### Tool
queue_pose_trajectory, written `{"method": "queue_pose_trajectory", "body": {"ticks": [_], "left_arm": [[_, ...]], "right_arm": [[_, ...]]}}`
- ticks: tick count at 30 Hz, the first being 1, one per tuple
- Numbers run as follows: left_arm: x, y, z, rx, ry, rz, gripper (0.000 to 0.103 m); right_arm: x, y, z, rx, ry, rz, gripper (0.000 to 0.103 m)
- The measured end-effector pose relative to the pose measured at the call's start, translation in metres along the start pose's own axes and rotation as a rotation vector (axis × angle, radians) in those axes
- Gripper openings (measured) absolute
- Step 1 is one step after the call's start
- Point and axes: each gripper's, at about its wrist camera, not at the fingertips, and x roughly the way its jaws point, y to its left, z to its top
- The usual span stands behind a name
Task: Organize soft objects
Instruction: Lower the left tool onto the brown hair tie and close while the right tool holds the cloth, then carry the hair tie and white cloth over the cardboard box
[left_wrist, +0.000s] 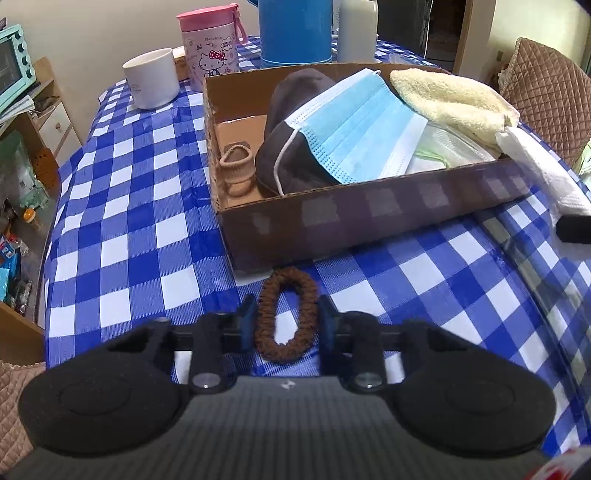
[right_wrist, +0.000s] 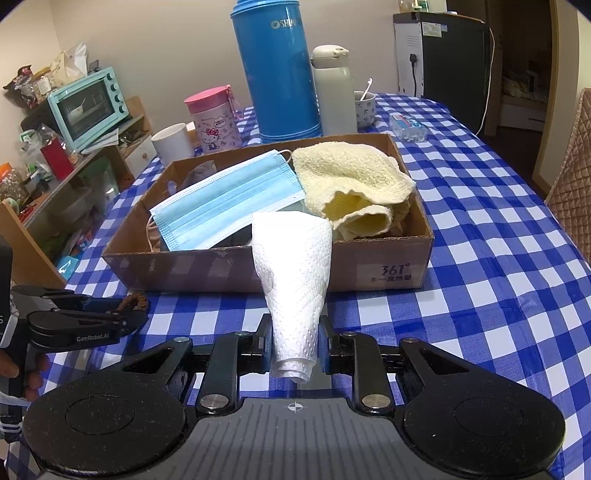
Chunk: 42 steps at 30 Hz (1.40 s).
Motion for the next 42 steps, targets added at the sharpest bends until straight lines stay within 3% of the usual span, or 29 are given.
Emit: {"method": "queue_pose_trajectory", "body": {"ticks": [4,13,20,30,36,42], "left_arm": [[-0.003,0.0,-0.002,-0.006,0.007,-0.002,0.016],[-0.02,-0.006,-0.012,-0.027,0.021,-0.021,0.015],[-0.054,-0.004,-0.008,-0.055,-0.025,-0.019,0.015],[-0.088,0.009,0.043,-0.037,-0.147,0.016,0.015],[-0.075,0.006,0.082,-0.03,-0.183,0.03,0.015],[-0.049,0.008,0.116,-0.027,-0.179,0.034,0.015]], "right_arm": [[-0.001,0.0,0.0,-0.002,0.0,0.0,0.024],[-0.008,0.004,0.001,-0.011,-0.014,0.009,0.024],[-0.019,0.007,0.005,-0.01,-0.038,0.032,0.024],[-0.019,0.019,0.041,-0.065,-0.102,0.076,0.024],[0.003,0.026,0.074,-0.08,-0.124,0.086,0.024],[0.034,0.03,0.099,-0.081,-0.093,0.101,0.024]]}}
